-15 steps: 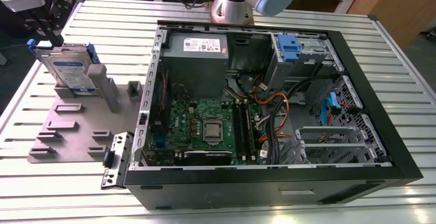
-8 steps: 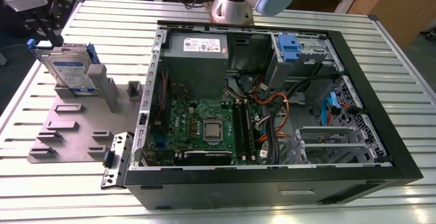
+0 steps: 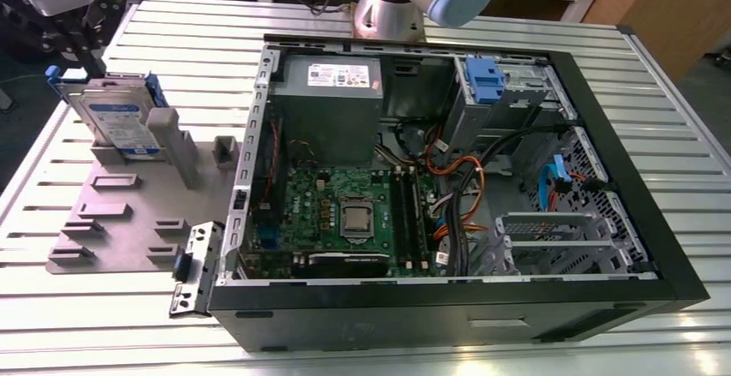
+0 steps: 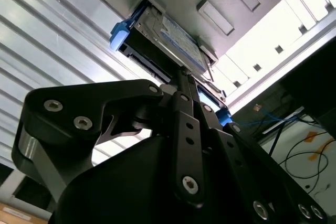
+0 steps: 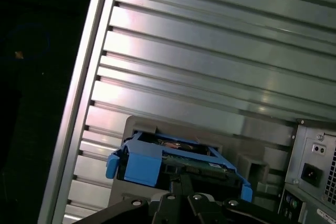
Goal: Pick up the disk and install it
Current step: 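Pick up the disk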
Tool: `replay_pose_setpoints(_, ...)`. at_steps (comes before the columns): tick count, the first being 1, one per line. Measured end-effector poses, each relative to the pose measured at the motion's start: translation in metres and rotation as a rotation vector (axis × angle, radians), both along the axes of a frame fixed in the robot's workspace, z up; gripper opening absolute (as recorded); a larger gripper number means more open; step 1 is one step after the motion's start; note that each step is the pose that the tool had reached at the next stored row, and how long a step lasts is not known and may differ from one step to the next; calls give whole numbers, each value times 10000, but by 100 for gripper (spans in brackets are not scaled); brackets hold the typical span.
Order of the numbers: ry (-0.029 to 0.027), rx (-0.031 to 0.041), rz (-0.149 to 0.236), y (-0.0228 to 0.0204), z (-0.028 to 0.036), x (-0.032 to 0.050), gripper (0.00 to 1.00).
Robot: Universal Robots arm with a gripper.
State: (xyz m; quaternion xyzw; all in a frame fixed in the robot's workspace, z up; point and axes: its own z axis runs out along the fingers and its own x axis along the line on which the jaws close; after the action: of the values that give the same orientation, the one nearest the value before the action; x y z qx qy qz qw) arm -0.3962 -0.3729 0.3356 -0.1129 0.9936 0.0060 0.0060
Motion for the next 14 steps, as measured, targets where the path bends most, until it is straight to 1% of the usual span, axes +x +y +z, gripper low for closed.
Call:
replay_pose_setpoints(3, 0, 0, 208, 0, 0, 0, 11)
replay_pose_setpoints(10, -1, 0, 291, 0, -1, 0, 11)
replay_pose_setpoints(14, -1, 1, 556, 0, -1, 0, 11)
